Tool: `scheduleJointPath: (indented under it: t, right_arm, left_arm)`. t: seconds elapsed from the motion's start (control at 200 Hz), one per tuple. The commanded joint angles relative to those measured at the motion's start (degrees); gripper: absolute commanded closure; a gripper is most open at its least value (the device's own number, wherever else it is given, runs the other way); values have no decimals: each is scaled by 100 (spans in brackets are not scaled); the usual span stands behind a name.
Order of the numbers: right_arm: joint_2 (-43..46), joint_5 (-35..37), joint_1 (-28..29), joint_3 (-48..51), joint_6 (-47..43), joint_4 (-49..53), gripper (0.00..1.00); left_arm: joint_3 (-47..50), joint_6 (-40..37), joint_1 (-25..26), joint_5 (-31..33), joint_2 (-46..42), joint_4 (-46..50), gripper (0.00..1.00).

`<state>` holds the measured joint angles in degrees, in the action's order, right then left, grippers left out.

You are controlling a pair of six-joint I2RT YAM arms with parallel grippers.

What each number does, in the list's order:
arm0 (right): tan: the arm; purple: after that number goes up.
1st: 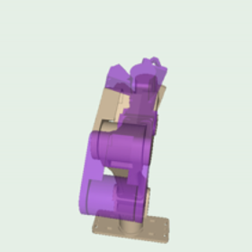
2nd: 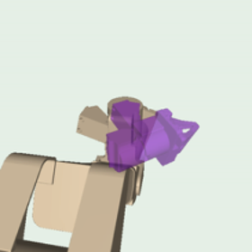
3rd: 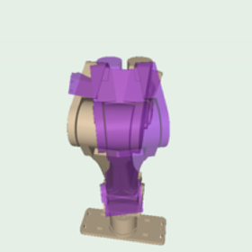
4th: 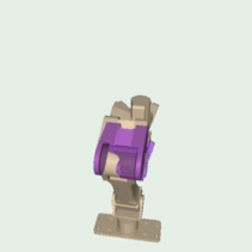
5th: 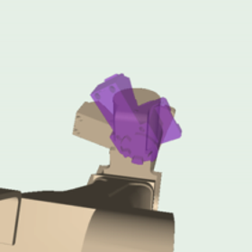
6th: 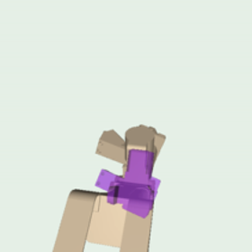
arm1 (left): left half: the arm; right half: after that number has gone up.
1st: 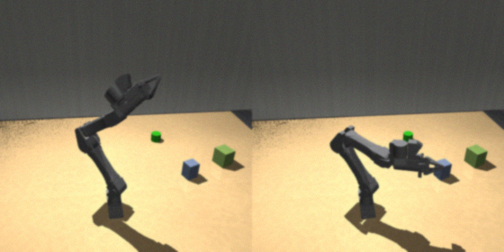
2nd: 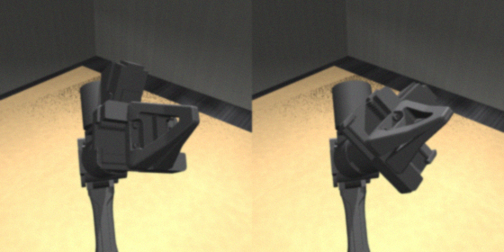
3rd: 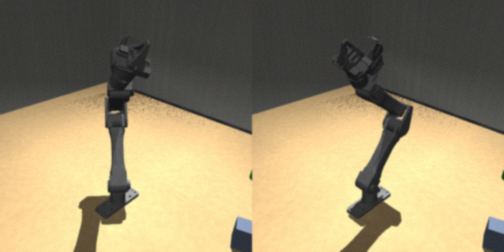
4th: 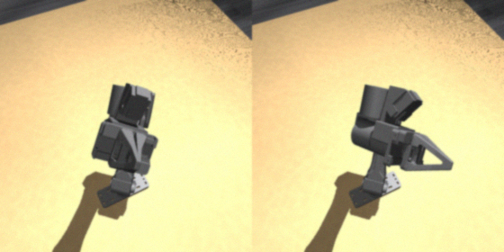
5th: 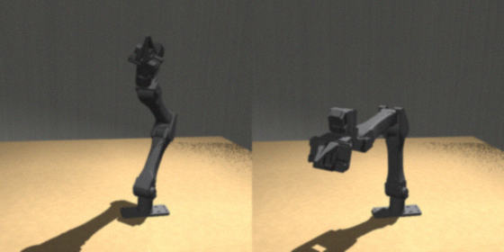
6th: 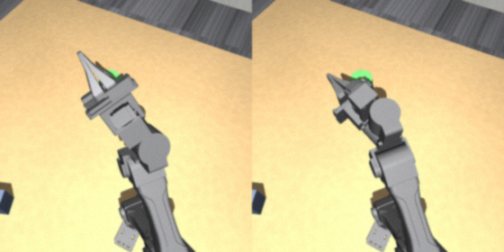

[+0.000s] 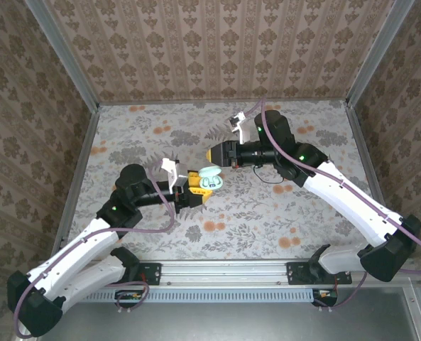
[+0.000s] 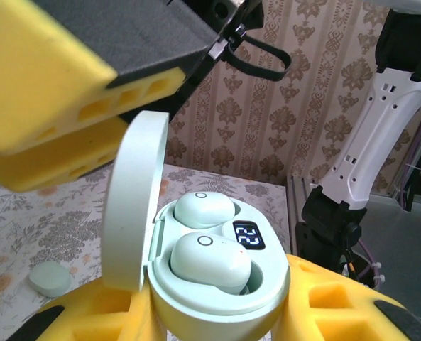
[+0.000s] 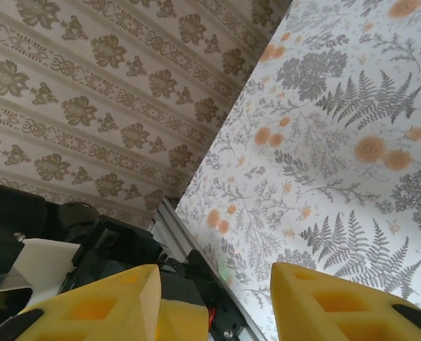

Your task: Insert the wireless bluetooth earbuds into the charging case

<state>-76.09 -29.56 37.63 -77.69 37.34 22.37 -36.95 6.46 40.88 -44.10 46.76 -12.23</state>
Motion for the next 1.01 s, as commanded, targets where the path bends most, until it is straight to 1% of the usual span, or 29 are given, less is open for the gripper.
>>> scheduleJointPath:
  t: [0.0,0.305,0.535,0.635,0.75,0.9,0.92,1.0]
  right_arm:
    - [-46,-321,-10,99,149,-190,55]
    - [124,-419,25,423,272,-302,53]
    - [421,-301,25,651,334,-316,49]
    - [575,-220,17,809,454,-412,45]
    - [753,-182,17,1053,800,-725,43]
    - [966,-156,17,1481,1517,-1387,42]
    - [985,-151,17,1540,1581,-1490,42]
    - [1066,-61,17,1720,1918,-1653,41]
  left_arm:
    - [-130,91,51,66,32,-205,83]
    - [-295,112,86,186,249,-186,83]
    - [-304,150,86,364,246,-181,83]
    - [-287,206,86,436,237,-191,83]
    - [-255,306,85,560,219,-203,83]
    - [-217,413,86,692,210,-264,83]
    - [-210,428,86,866,203,-286,83]
    - [-170,487,86,968,210,-385,83]
